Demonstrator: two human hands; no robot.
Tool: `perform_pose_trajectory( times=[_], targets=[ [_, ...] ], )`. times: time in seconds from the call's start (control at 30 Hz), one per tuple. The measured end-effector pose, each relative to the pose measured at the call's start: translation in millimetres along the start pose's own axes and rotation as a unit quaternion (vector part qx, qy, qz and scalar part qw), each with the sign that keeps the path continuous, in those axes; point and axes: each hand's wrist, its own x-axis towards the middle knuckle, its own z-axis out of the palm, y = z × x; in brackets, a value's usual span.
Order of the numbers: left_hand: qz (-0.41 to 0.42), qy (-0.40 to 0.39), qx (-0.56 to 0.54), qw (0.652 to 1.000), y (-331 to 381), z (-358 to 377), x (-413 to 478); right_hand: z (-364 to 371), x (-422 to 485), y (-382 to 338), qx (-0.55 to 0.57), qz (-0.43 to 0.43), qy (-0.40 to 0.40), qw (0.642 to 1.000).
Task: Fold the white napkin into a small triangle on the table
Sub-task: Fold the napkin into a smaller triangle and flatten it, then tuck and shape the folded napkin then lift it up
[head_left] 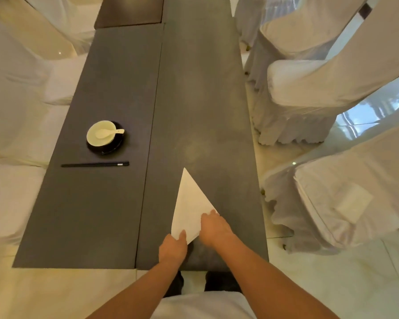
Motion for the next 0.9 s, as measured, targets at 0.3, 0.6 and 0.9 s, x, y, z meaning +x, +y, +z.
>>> perform_pose_trajectory(
  times=[0.3, 0.6, 0.9],
  targets=[
    [-0.087, -0.070, -0.281, 0.953, 25, -27, -24, -19, -17, 45, -0.062, -0.086, -0.009, 0.994],
    [0.009, -0.198, -0.326, 0.924, 47, -46, -55, -26, -16, 56, -0.056, -0.141, 0.037, 0.988],
    [-0.040, -0.221, -0.356, 0.907, 29, -46, -47, -12, -9, 67, -0.075, -0.145, 0.033, 0.986]
  ],
)
